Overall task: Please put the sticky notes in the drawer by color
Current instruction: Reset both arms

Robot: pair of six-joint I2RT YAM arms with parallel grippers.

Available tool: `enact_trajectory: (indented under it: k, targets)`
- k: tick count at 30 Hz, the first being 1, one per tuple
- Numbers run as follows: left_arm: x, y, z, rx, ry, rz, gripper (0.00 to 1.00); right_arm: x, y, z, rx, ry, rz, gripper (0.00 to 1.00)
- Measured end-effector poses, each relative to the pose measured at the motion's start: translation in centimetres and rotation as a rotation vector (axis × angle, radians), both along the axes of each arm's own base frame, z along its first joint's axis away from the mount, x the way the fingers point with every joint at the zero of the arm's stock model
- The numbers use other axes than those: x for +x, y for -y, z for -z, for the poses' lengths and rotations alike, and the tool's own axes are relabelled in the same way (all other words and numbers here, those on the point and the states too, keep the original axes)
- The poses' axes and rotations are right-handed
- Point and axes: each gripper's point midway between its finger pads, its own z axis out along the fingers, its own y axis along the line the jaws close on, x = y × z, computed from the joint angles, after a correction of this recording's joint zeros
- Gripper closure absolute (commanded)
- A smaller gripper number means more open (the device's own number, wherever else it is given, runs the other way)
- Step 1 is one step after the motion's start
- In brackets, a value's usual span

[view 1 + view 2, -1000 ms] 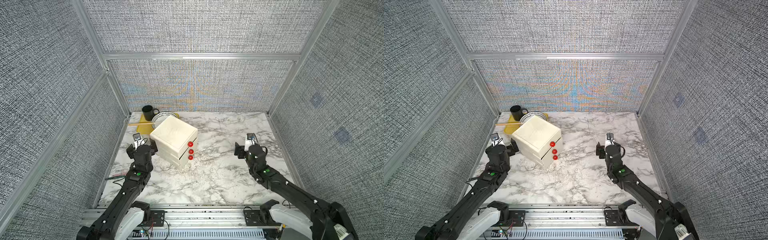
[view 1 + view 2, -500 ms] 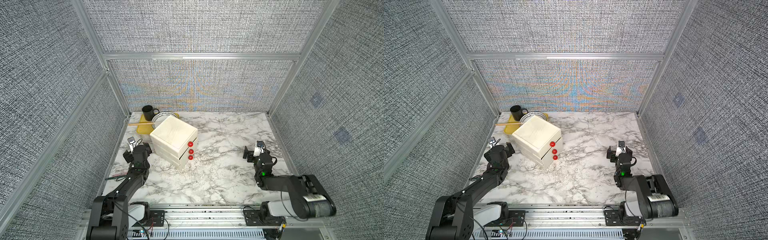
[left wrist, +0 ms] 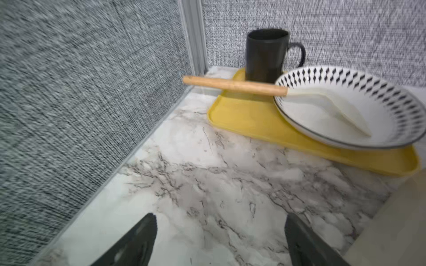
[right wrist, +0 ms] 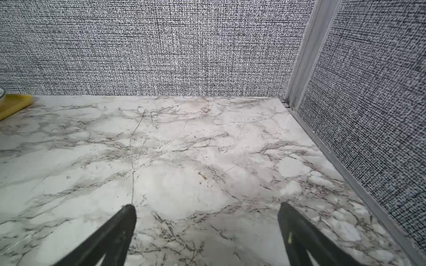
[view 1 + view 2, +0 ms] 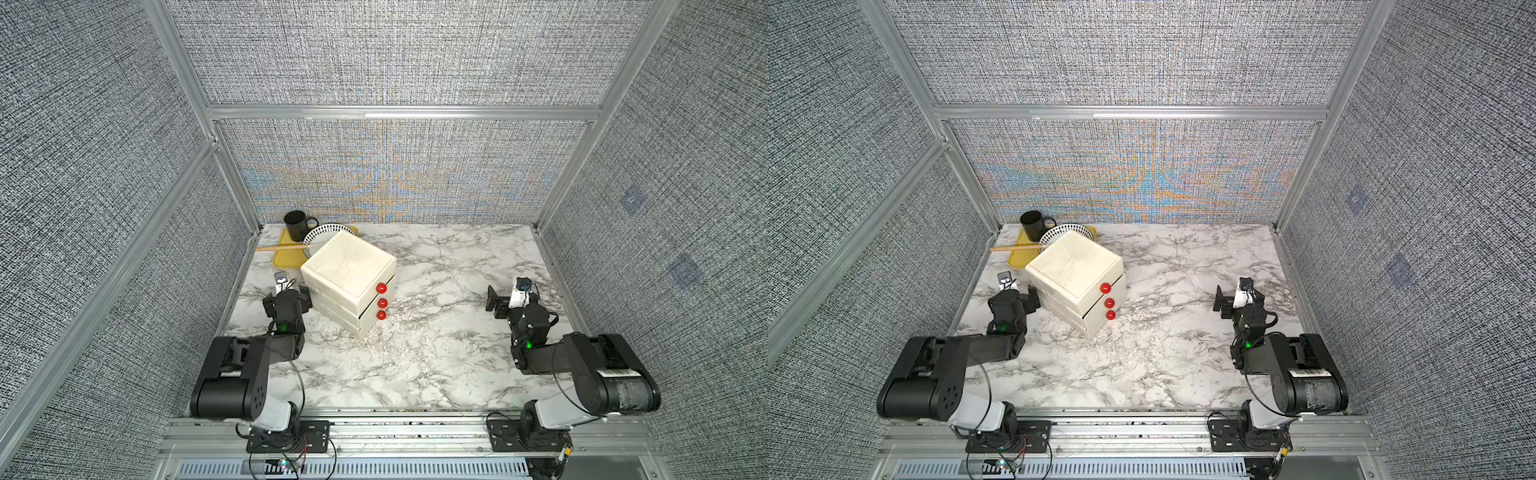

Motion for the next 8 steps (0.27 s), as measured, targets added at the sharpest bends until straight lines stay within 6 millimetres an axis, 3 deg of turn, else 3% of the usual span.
enact_trajectory:
  k: [1,3,6,8]
  targets:
    - [-0.3,0.4,0.6,0.008,-0.039,0.027,0.09,0.0,0.0,0.0,0.000,-0.002,0.000,0.01]
    - [0.5,0.6,-0.8,0.009,0.030,0.035,0.09,0.0,0.0,0.1,0.000,-0.003,0.000,0.01]
    - [0.5,0.9,-1.2,0.017,0.024,0.054,0.00,0.0,0.0,0.2,0.000,-0.008,0.000,0.01]
    - [1.0,0.9,-2.2,0.010,0.071,0.051,0.00,0.0,-0.1,0.3,-0.003,-0.010,-0.005,0.01]
